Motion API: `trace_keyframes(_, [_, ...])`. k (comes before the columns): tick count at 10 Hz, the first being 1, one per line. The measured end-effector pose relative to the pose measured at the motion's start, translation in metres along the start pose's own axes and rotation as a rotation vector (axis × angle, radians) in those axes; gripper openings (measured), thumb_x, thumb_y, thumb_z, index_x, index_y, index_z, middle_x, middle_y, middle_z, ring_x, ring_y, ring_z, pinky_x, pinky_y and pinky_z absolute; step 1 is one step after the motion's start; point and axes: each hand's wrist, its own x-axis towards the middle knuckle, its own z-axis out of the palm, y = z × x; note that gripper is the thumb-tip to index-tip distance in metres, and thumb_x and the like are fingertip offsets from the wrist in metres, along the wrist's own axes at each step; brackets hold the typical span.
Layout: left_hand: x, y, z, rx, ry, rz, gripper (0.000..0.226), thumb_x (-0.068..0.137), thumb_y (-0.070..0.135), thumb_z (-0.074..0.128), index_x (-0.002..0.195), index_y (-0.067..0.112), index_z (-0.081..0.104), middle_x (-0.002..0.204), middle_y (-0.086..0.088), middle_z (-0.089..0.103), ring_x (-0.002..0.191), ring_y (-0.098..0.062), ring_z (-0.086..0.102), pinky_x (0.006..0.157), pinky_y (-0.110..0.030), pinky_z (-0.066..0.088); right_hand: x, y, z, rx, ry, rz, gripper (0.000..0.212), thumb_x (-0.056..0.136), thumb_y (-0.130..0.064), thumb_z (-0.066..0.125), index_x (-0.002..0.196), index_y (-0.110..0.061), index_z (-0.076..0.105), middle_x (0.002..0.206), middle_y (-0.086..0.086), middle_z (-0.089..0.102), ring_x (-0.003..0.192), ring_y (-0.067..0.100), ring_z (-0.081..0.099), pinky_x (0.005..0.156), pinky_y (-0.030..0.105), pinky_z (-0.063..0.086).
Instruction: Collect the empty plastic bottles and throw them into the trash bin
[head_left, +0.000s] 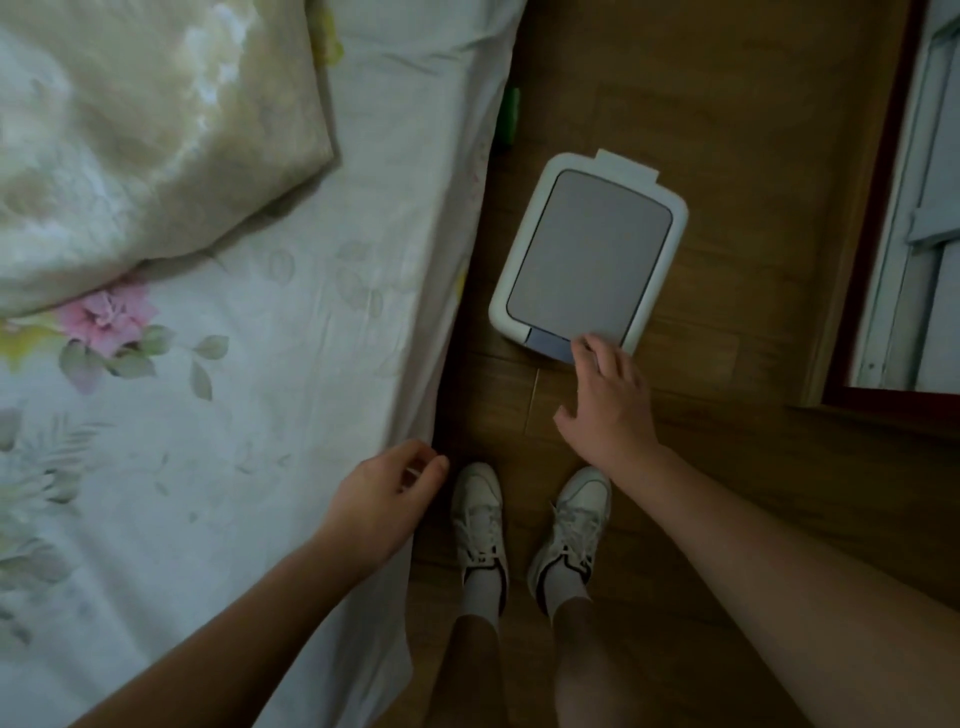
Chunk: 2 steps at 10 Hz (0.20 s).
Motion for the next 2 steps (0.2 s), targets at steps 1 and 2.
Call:
trace_keyframes(1, [-0.006,0.005,-0.01,0.001,-0.005,-0.019,0.02,0.097,0.05,0.052,0.1,0.037,0.067,0.089,0.014,0.069,0.082,0.001,0.064,0.071,-0.024,0.049,0.013,-0.004,-0.023,0.103,-0.107,0.012,0.071,0.089,-0.037,0.059,0.152,-0.017,0.032,0.154,0.005,0.035,0.139,0.028,0.035,0.112,0.044,0.037])
trace_keyframes(2, [-0.019,0.011,-0.023,0.003,-0.004,-0.05,0.019,0.098,0.049,0.05,0.101,0.037,0.065,0.09,0.017,0.068,0.082,0.001,0.062,0.069,-0.022,0.046,0.012,-0.001,-0.05,0.252,-0.259,0.119,0.057,0.091,-0.034,0.057,0.144,-0.017,0.045,0.143,0.009,0.051,0.127,0.029,0.05,0.101,0.043,0.047])
